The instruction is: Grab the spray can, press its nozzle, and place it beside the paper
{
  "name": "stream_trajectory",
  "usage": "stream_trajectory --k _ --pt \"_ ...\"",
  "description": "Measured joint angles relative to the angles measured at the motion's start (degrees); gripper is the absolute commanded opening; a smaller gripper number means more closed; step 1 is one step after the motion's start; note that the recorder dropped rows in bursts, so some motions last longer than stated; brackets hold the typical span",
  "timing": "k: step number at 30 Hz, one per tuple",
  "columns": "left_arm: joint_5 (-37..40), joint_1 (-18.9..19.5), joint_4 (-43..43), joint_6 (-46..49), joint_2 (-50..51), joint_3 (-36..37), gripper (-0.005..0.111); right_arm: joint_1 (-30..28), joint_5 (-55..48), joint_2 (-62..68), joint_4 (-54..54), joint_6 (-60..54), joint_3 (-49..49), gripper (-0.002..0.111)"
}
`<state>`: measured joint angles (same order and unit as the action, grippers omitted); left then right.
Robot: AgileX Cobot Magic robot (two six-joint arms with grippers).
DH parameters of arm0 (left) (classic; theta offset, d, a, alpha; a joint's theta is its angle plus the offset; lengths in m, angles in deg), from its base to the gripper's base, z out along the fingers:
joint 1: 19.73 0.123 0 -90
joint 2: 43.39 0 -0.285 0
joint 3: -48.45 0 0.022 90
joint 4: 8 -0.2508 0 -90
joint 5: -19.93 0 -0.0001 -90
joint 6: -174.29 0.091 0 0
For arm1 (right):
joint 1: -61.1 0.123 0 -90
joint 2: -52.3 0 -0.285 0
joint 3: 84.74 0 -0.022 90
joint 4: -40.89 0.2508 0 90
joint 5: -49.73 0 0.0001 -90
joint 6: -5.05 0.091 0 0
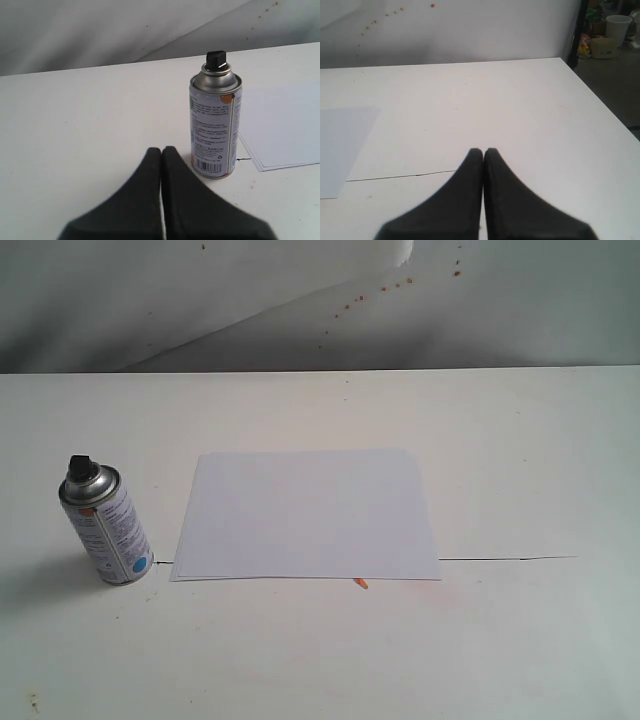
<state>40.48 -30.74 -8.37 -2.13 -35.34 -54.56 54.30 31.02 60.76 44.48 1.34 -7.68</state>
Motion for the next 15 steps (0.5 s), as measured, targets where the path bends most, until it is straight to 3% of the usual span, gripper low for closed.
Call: stream_trajectory --k 4,7,15 --pt "-0.62 0.00 -0.82 0.00 0.00 0.00 0.000 0.00 0.00 0.00 0.00 0.00 0.00 0.000" --pt "-5.24 0.00 -1.09 0.00 0.00 0.00 0.000 0.00 0.00 0.00 0.00 0.00 0.00 0.000" --pt "-27.88 0.00 0.87 -0.11 0.00 0.00 0.000 0.00 0.00 0.00 0.00 0.00 0.00 0.000"
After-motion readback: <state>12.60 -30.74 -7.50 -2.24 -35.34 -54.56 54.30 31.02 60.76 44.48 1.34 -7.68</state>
